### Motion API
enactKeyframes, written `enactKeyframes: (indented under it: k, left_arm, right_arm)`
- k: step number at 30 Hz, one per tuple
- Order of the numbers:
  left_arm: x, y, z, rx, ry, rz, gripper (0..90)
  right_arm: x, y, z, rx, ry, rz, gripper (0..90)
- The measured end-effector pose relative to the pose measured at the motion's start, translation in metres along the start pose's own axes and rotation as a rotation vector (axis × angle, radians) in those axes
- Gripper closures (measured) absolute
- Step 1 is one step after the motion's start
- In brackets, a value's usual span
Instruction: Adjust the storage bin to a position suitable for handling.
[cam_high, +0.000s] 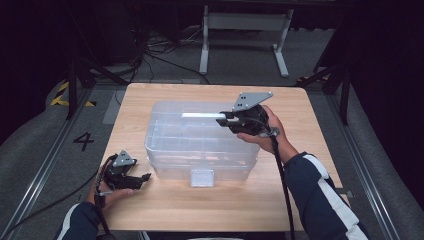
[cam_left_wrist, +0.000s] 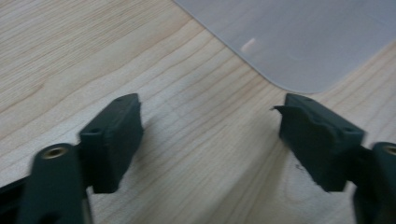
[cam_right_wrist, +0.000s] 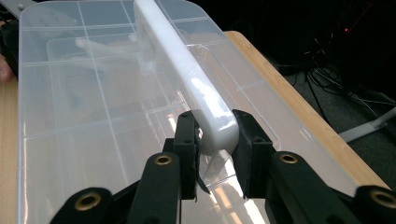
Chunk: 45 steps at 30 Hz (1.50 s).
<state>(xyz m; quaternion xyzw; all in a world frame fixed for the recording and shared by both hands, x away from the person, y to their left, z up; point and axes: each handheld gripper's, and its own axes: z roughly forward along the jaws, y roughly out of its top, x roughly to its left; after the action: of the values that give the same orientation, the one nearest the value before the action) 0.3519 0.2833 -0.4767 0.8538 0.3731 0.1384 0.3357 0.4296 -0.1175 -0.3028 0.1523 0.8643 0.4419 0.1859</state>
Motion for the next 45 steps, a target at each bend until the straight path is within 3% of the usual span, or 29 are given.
enactKeyframes:
  k: [3,8,11,12,16,22,24,28,33,37,38,41,42,45]
  left_arm:
    - [-0.004,0.002,-0.003,-0.006,-0.037,0.007,34.0]
    - [-0.007,0.008,-0.018,-0.081,-0.019,0.024,37.4]
    - [-0.011,0.01,-0.031,-0.129,-0.006,-0.004,38.2]
    - [-0.011,0.011,-0.037,-0.135,0.005,0.013,38.2]
    - [-0.017,0.016,-0.052,-0.204,0.002,-0.002,39.4]
    - [-0.021,0.025,-0.061,-0.24,0.015,0.001,39.0]
    - [-0.021,0.029,-0.066,-0.272,-0.012,-0.024,39.4]
    - [-0.024,0.033,-0.067,-0.274,-0.018,-0.028,40.8]
    - [-0.03,0.043,-0.066,-0.279,-0.027,0.01,44.9]
    - [-0.034,0.05,-0.066,-0.298,-0.046,0.023,50.4]
    - [-0.036,0.052,-0.066,-0.306,-0.047,0.025,57.0]
    - [-0.037,0.054,-0.066,-0.296,0.0,0.052,62.4]
    - [-0.038,0.053,-0.065,-0.298,0.015,0.056,66.2]
    - [-0.037,0.053,-0.065,-0.3,0.008,0.04,68.6]
  right_arm:
    - [-0.002,0.002,0.001,0.006,0.0,0.004,73.6]
    - [-0.008,0.007,0.0,0.01,0.004,0.023,73.3]
    - [-0.011,0.01,0.0,0.013,0.006,0.026,73.1]
    - [-0.013,0.011,0.0,0.013,0.009,0.029,73.0]
    - [-0.017,0.014,0.0,0.019,0.012,0.037,72.7]
    - [-0.019,0.019,0.001,0.025,-0.012,0.025,71.5]
    - [-0.019,0.021,0.001,0.029,-0.022,0.02,71.2]
    - [-0.019,0.023,0.002,0.035,-0.037,0.014,70.7]
    - [-0.018,0.029,0.003,0.058,-0.077,0.006,69.9]
    - [-0.017,0.03,0.004,0.066,-0.095,-0.001,69.6]
    - [-0.016,0.03,0.004,0.066,-0.099,-0.004,69.4]
    - [-0.015,0.03,0.004,0.064,-0.112,-0.008,67.4]
    - [-0.012,0.03,0.003,0.07,-0.152,-0.007,61.6]
    - [-0.006,0.031,-0.001,0.065,-0.203,-0.038,55.4]
